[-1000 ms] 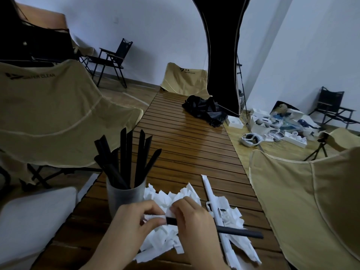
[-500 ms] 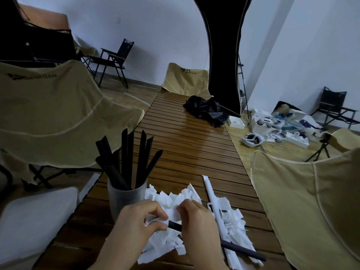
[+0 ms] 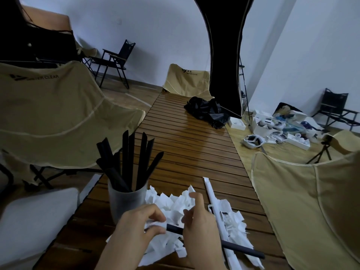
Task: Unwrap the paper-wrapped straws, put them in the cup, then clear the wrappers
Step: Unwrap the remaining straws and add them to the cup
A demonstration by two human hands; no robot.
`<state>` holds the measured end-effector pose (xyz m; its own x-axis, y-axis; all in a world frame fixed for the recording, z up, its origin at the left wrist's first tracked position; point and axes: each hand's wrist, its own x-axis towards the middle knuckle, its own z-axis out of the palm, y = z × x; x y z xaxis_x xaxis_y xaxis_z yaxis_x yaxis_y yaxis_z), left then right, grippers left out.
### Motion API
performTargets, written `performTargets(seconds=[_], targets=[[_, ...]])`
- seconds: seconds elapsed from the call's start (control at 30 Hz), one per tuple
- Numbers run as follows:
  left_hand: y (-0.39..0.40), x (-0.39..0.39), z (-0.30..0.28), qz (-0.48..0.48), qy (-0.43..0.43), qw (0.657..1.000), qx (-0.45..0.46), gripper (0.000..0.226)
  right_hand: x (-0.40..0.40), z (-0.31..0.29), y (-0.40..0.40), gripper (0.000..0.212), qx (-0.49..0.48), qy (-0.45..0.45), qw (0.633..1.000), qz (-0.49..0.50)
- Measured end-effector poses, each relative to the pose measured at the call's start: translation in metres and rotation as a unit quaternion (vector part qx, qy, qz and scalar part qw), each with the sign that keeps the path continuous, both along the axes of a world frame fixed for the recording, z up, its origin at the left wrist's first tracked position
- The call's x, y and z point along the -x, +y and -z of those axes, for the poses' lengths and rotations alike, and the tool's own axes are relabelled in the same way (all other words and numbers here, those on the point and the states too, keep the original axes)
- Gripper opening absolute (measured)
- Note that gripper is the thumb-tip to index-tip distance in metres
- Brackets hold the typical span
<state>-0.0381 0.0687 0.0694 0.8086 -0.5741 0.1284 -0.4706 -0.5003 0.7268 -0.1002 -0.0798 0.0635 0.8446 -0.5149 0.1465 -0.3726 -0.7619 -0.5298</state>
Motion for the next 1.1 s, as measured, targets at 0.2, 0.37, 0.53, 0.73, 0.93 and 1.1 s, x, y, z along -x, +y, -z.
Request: performTargets(seconds=[0.2, 0.37, 0.53, 0.73, 0.93, 1.1], targets=[[0.003, -0.002, -0.001, -0.015, -0.004, 1.0, 0.007, 0.02, 0.001, -0.011, -0.001, 0.015, -0.058, -0.003, 0.991, -0.12], [0.006, -0.006, 0.002, 0.005, -0.009, 1.0, 0.002, 0.031, 0.0, -0.015, -0.001, 0.013, -0.077, 0.044, 0.985, -0.147], [0.004, -0.002, 0.002, -0.019, 0.014, 0.999, 0.034, 0.015, 0.001, -0.017, -0.002, 0.011, -0.031, 0.02, 0.99, -0.138], [0.001, 0.002, -0.001, -0.032, 0.041, 0.999, 0.013, 0.01, 0.002, -0.019, 0.002, 0.013, 0.057, 0.007, 0.983, -0.173], [-0.001, 0.004, -0.006, -0.034, 0.032, 0.998, 0.032, 0.018, 0.003, -0.017, 0.004, 0.016, 0.062, -0.003, 0.988, -0.141], [-0.002, 0.004, -0.007, -0.029, 0.028, 0.998, 0.039, 0.019, 0.002, -0.017, 0.002, 0.01, 0.054, 0.012, 0.994, -0.093]])
